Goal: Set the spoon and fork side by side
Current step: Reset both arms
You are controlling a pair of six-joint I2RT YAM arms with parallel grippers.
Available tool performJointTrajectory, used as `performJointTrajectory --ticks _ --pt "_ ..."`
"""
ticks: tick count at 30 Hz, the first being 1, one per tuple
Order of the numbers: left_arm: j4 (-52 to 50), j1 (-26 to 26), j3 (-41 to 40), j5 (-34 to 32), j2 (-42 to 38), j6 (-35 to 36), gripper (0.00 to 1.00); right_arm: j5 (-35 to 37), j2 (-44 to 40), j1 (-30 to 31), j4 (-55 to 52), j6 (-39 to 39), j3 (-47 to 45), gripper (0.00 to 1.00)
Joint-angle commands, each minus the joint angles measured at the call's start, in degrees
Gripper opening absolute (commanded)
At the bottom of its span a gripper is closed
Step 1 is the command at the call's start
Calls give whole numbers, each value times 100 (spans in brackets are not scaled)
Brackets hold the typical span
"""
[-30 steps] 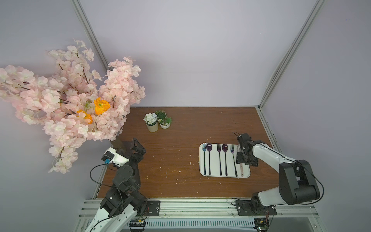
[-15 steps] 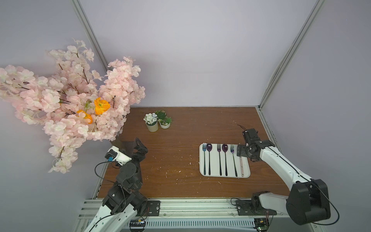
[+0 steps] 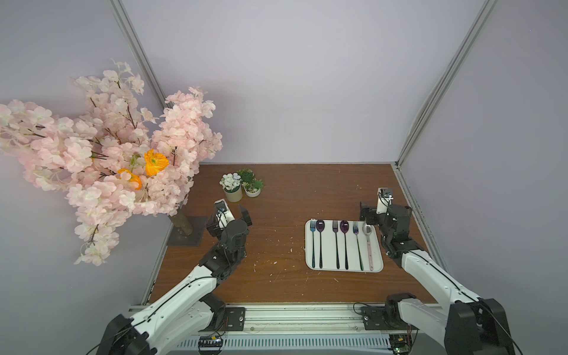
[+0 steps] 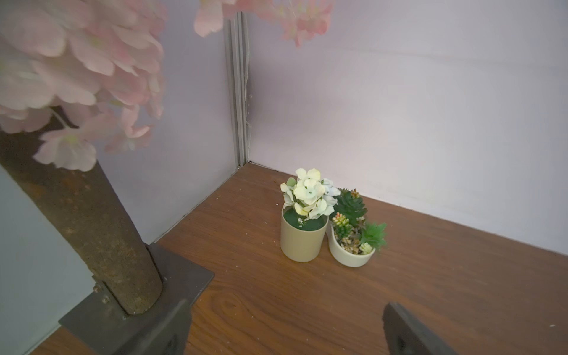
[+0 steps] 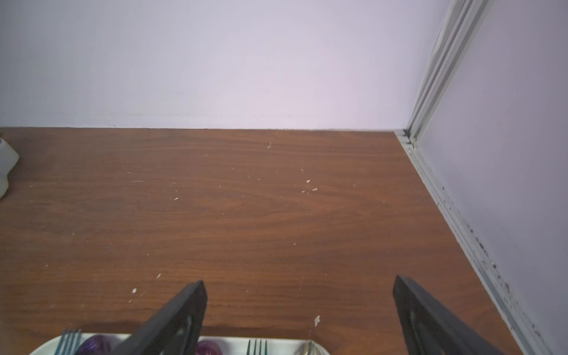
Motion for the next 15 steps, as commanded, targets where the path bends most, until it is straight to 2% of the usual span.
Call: performJointTrajectory --ticks 1,4,8,12,15 --pt "1431 454 -398 334 366 945 100 -489 274 -93 2371 -672 -411 99" --pt "2064 1007 -821 942 527 1007 100 -452 606 -106 3041 -633 -767 99" --pt "3217 1368 -1358 1496 704 1424 100 -416 1017 -115 4034 -507 -1153 99" --pt "3889 1908 -1570 2619 1286 1298 100 -319 1386 -121 3980 -484 -1105 99" --pt "5105 2190 -1897 3159 1936 1299 100 -356 1656 -132 4613 -505 -1366 99"
